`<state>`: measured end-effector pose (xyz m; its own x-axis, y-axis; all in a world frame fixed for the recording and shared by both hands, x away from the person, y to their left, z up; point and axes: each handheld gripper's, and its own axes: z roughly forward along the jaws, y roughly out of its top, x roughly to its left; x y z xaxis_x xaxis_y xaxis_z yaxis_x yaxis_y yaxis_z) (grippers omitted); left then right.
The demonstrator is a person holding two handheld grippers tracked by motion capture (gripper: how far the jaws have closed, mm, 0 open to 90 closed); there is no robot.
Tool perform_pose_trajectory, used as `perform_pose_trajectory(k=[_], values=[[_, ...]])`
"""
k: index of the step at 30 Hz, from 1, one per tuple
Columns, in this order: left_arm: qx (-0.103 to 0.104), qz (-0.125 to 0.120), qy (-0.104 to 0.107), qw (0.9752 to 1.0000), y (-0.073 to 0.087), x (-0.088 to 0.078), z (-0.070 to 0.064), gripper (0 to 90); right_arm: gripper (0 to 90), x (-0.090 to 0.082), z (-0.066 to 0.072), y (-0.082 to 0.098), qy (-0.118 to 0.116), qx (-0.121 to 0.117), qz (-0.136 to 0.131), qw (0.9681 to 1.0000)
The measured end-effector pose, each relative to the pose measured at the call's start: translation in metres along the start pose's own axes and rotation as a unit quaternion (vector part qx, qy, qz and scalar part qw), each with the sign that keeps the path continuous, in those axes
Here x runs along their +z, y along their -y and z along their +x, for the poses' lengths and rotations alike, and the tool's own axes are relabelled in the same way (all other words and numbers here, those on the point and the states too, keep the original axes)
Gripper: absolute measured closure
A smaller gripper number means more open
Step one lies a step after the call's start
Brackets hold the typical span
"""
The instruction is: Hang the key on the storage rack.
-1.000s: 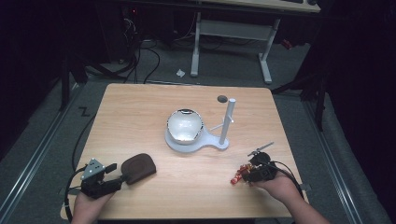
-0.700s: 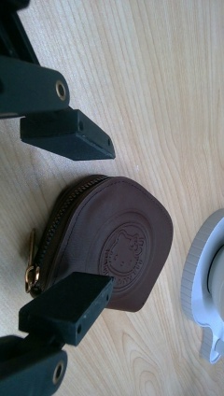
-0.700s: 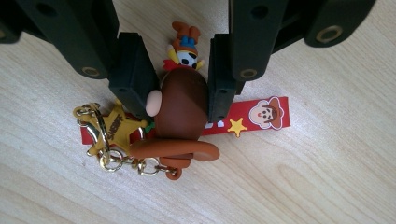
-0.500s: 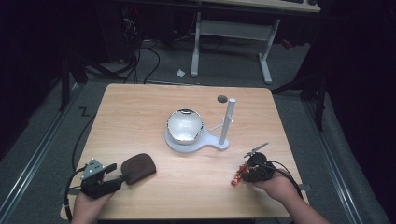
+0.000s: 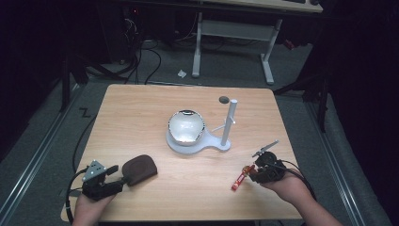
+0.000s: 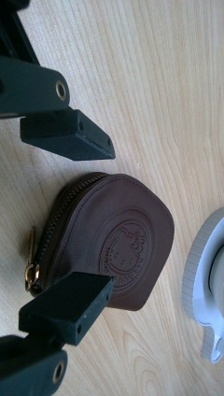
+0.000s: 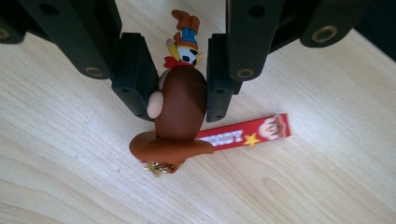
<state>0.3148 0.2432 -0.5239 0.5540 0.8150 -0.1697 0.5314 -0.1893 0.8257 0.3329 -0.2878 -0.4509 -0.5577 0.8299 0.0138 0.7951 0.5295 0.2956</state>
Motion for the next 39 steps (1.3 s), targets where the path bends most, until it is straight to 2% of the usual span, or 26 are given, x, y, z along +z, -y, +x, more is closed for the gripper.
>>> perform_pose_trajectory(k=[9,16,23,34,39], values=[[0.0,0.001,0.0,1.0,0.0,0.0,0.0,33.0,66.7,-0.014,0.002,0.001,0.004,-0.006,-0.003,1.0],[0.001,0.002,0.0,1.0,0.0,0.001,-0.001,33.0,66.7,-0.035,0.002,-0.001,0.011,-0.012,-0.016,0.9997],[0.001,0.002,0.0,1.0,0.0,0.0,-0.001,33.0,66.8,-0.05,0.003,-0.002,0.012,-0.002,-0.018,0.9998],[0.002,0.003,0.0,1.0,0.0,0.0,-0.001,33.0,66.9,-0.082,0.003,-0.009,0.017,-0.008,-0.029,0.9994],[0.001,0.003,0.0,1.0,0.001,0.001,0.0,33.0,67.0,-0.091,0.005,-0.014,0.019,-0.012,-0.034,0.9992]])
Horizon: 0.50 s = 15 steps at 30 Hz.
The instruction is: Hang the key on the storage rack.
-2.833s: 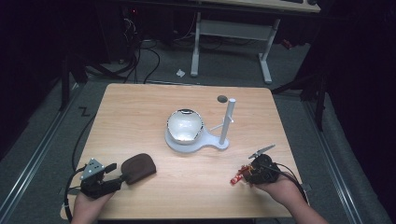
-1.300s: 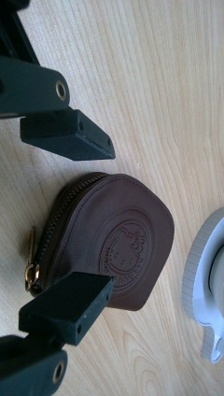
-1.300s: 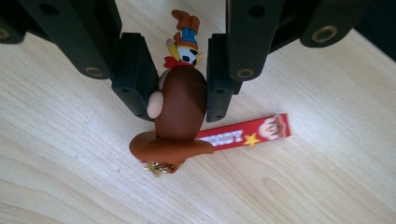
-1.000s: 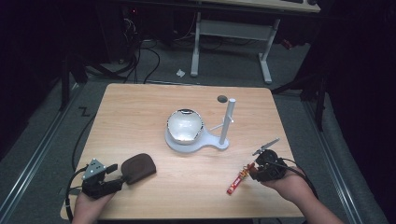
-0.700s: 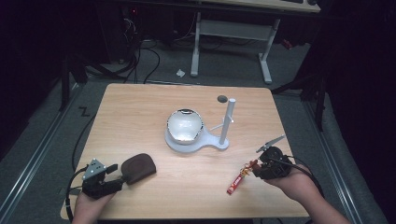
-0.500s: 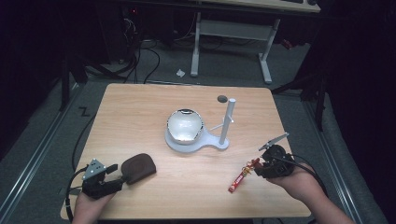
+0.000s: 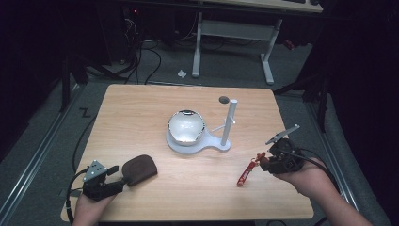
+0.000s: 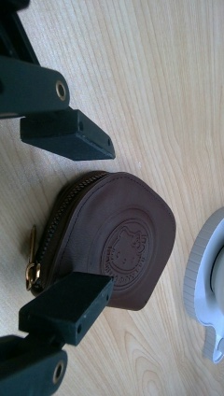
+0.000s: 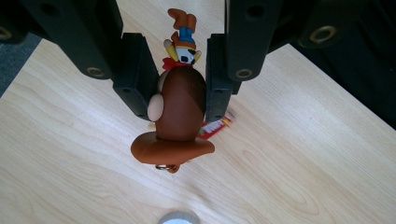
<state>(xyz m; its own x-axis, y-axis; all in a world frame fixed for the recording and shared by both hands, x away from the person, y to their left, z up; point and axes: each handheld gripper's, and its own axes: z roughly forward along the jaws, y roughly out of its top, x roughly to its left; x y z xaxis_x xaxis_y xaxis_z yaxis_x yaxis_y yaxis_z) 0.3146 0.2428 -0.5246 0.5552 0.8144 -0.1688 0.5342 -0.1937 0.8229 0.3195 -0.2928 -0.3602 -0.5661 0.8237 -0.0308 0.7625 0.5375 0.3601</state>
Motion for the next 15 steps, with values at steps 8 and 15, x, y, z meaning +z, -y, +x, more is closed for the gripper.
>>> perform_pose_trajectory(k=[8,15], values=[[0.0,0.0,0.0,1.0,0.0,0.0,0.001,33.0,67.0,-0.013,0.002,-0.015,0.003,-0.007,-0.002,1.0],[-0.001,0.0,0.0,1.0,0.0,0.0,0.001,33.0,67.0,-0.018,0.002,-0.025,0.001,-0.013,-0.003,0.9999]])
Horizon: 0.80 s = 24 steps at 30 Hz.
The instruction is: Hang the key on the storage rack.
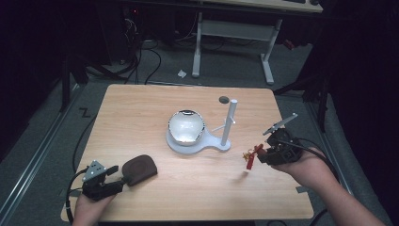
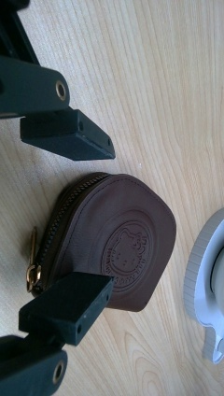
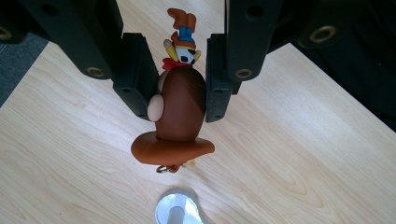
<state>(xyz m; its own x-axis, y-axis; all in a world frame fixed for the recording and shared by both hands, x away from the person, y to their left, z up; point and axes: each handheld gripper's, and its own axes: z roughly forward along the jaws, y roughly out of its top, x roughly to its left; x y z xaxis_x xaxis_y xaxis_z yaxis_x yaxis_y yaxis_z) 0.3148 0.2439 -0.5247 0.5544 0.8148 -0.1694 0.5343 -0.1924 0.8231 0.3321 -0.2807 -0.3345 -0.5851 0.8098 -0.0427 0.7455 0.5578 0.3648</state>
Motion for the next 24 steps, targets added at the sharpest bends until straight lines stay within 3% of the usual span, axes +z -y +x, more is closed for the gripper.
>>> perform_pose_trajectory(k=[8,18,24], values=[[-0.001,0.0,0.0,1.0,0.0,0.0,0.0,33.0,67.0,-0.004,0.001,-0.009,-0.003,-0.005,0.007,1.0],[-0.003,0.0,0.0,1.0,0.0,-0.001,0.001,32.9,67.1,-0.012,0.001,-0.025,-0.015,-0.011,0.035,0.9992],[-0.004,-0.002,-0.001,1.0,0.0,-0.001,0.002,33.0,67.0,-0.022,0.0,-0.037,-0.012,-0.005,0.032,0.9994]])
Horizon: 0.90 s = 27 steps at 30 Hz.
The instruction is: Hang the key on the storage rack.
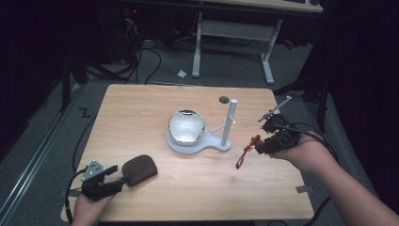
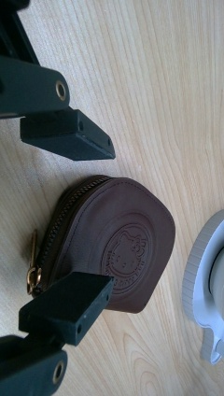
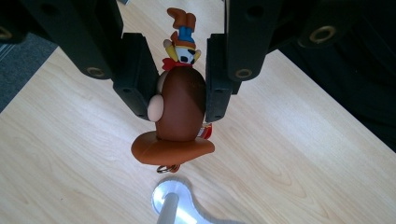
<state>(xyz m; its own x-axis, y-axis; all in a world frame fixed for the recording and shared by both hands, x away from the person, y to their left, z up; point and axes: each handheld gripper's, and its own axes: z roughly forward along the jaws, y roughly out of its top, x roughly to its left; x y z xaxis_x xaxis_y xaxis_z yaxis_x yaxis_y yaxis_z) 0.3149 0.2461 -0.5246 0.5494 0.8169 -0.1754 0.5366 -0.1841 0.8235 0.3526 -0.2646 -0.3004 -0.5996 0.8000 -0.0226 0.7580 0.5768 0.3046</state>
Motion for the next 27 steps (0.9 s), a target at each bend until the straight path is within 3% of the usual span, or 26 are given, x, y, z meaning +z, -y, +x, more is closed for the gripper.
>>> perform_pose_trajectory(k=[13,27], values=[[-0.004,-0.001,0.001,1.0,0.0,-0.001,0.002,32.9,67.1,-0.008,-0.004,-0.021,0.009,-0.01,-0.012,0.9998],[-0.009,-0.004,0.0,1.0,0.001,-0.002,0.004,33.0,67.1,-0.018,0.012,-0.047,0.01,-0.031,-0.025,0.9992]])
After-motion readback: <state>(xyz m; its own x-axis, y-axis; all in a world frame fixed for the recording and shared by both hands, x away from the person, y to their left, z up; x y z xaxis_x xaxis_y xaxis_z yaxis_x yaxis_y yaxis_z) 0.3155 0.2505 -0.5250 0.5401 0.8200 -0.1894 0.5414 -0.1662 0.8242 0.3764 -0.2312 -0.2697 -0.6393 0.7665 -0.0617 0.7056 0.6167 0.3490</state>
